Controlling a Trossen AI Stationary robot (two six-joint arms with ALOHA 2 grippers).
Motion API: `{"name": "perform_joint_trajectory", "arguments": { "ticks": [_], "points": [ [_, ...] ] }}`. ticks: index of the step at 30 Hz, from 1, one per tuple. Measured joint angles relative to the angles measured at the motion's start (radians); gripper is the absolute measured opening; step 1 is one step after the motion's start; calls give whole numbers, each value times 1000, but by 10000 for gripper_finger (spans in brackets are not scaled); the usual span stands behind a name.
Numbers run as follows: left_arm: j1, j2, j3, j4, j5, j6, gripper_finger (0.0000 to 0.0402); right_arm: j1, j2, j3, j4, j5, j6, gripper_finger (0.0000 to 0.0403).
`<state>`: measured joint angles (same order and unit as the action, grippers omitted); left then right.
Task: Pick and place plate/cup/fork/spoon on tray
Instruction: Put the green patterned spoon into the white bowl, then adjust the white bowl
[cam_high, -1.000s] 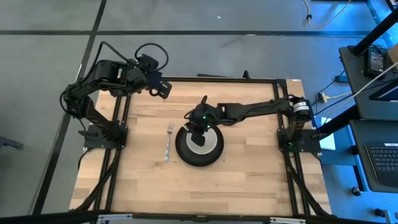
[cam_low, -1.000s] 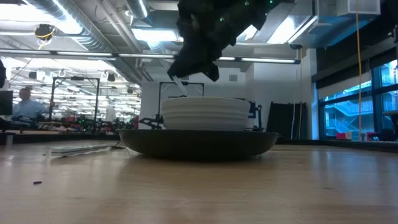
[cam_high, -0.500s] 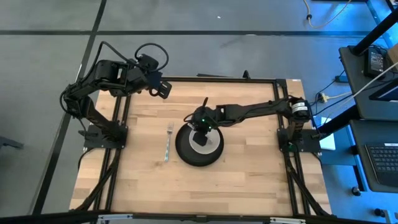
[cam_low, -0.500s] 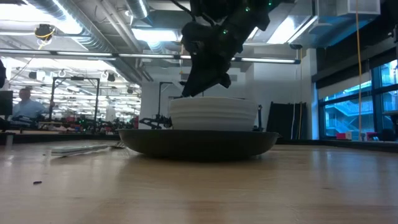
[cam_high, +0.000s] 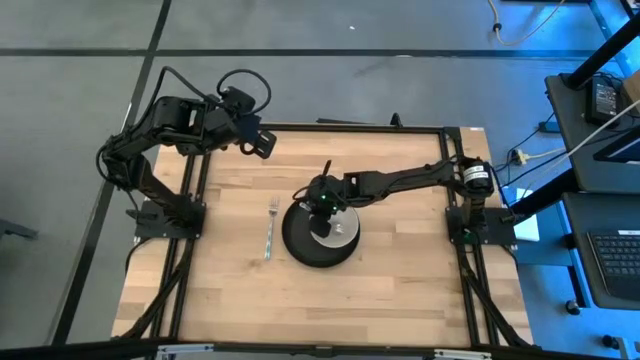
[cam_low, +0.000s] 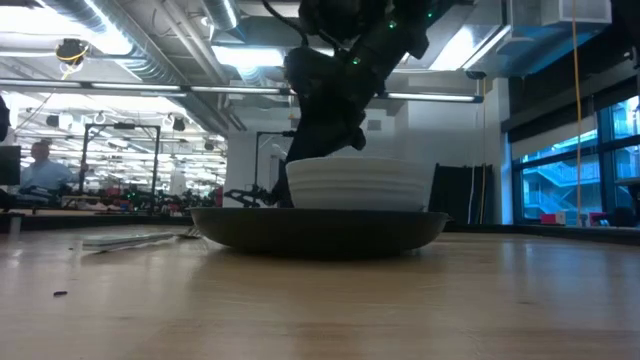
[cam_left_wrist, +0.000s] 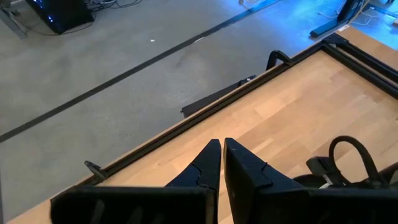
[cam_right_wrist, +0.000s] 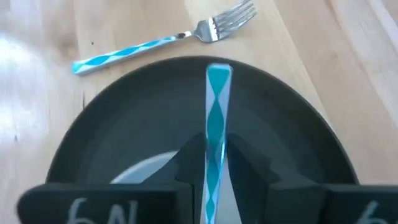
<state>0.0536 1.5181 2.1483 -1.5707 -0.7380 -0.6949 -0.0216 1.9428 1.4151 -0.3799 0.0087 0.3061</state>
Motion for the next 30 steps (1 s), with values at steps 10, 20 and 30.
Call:
{"name": "perform_joint_trajectory", "arguments": {
  "ticks": [10,20,30],
  "points": [
    [0,0,0,0,0,0,14,0,0,0,96,-11,-1,44],
    [0,0,0,0,0,0,14,0,0,0,92,-11,-1,85],
    [0,0,0,0,0,0,14,-1,-7,42,40,-150,58,82]
  ]
}}
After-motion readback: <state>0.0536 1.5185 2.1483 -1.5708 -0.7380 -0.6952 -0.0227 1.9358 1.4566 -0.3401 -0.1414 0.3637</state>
